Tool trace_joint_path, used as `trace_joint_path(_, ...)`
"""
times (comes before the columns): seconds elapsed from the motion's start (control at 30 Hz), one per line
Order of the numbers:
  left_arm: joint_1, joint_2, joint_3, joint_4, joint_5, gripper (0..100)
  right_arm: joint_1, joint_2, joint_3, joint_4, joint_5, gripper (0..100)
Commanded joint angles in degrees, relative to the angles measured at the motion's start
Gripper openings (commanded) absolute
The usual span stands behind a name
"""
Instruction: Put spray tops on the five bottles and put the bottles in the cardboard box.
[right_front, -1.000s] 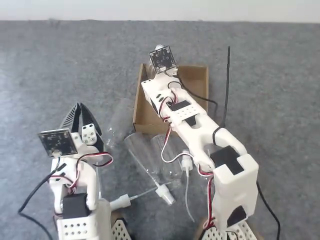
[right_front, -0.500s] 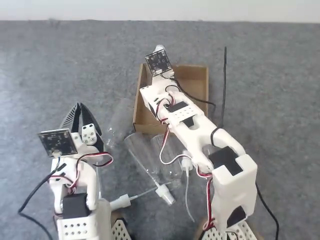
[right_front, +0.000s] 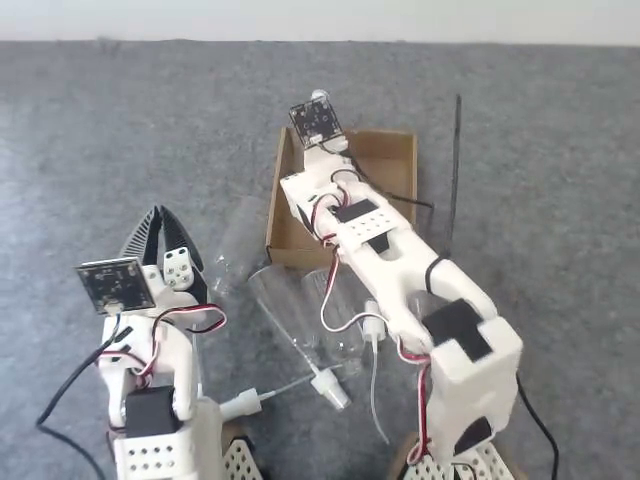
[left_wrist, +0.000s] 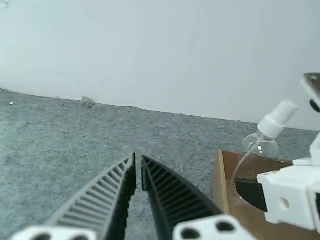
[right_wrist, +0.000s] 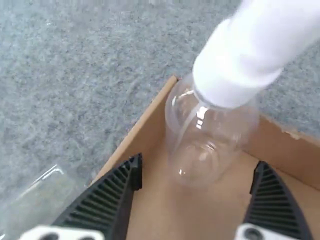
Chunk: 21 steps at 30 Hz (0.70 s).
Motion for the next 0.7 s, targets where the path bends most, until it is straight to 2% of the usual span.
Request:
trace_joint_path(0.0, -0.35, -1.14, -0.75, -0.62, -0.53, 2, 0.22, -8.48, -0.44, 6.55, 0.53, 30.7)
trace_joint_path(0.5, -0.35, -1.14, -0.66, -0.62, -0.53, 2, -0.48, -19.12, -0.44, 24.48, 0.35, 30.3)
trace_joint_path(0.67, -3.43, -1.14, -0.66, -0.88, -0.53, 2, -0.48, -23.69, -0.44, 31.25, 0.35, 30.3)
